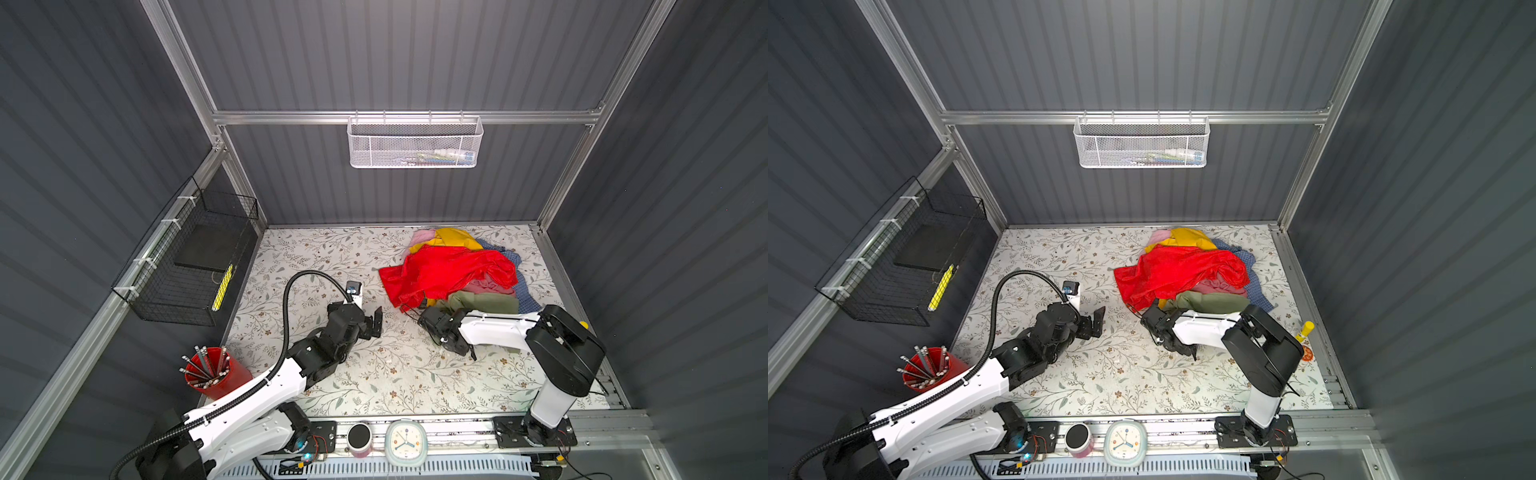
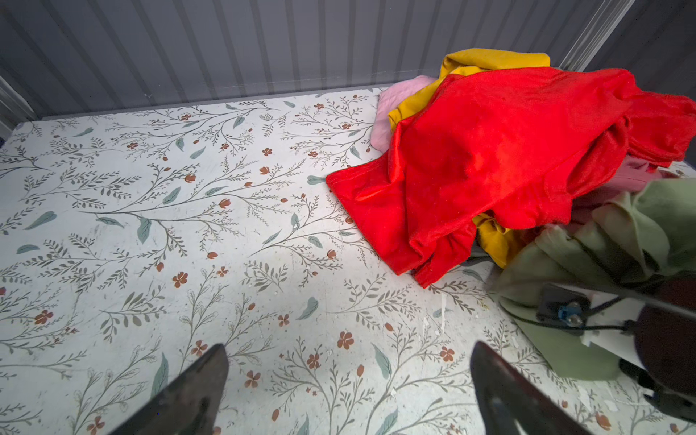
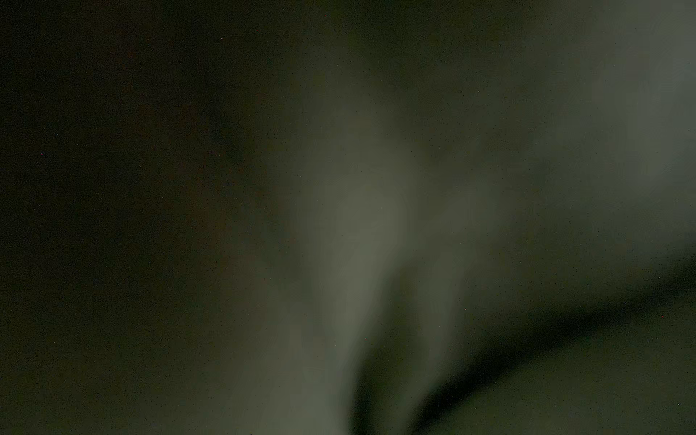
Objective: Pick out a specific cloth from the pile
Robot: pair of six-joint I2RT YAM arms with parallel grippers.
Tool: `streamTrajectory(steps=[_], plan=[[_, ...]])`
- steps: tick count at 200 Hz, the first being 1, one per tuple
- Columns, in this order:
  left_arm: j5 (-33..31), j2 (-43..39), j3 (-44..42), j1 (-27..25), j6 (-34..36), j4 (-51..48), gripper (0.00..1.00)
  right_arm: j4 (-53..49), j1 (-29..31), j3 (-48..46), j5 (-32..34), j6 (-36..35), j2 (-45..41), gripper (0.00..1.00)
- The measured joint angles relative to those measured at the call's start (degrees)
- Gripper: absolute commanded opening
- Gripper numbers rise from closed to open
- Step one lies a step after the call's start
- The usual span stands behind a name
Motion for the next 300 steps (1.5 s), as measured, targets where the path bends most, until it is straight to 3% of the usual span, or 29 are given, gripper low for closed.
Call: streamTrajectory(steps=[36, 115, 186, 243, 300], plan=[[-0.42, -1.40, -0.26, 0.00, -0.02, -0.46, 1.00, 2.78, -0.28, -1.64, 0.98, -0.48, -3.32, 0.00], [-1.51, -3.02, -0.76, 0.00, -0.04, -2.29, 1.00, -5.60, -0.07, 2.54, -1.44, 4.31, -23.37, 0.00], [-2.43, -3.98, -0.76, 0.00, -0.02, -2.82, 1.00, -11.21, -0.07, 11.30, -9.40, 7.82, -44.24, 0.00], [-3.52, -7.15, -0.76, 0.00, 0.00, -3.80, 1.00, -10.84, -0.07, 21.70, -16.72, 6.97, -44.94, 0.00], [-8.15, -13.68, -0.76, 0.00, -0.02, -6.40, 1.00, -3.28, -0.07, 29.62, -31.71, 7.52, -37.64, 0.00]])
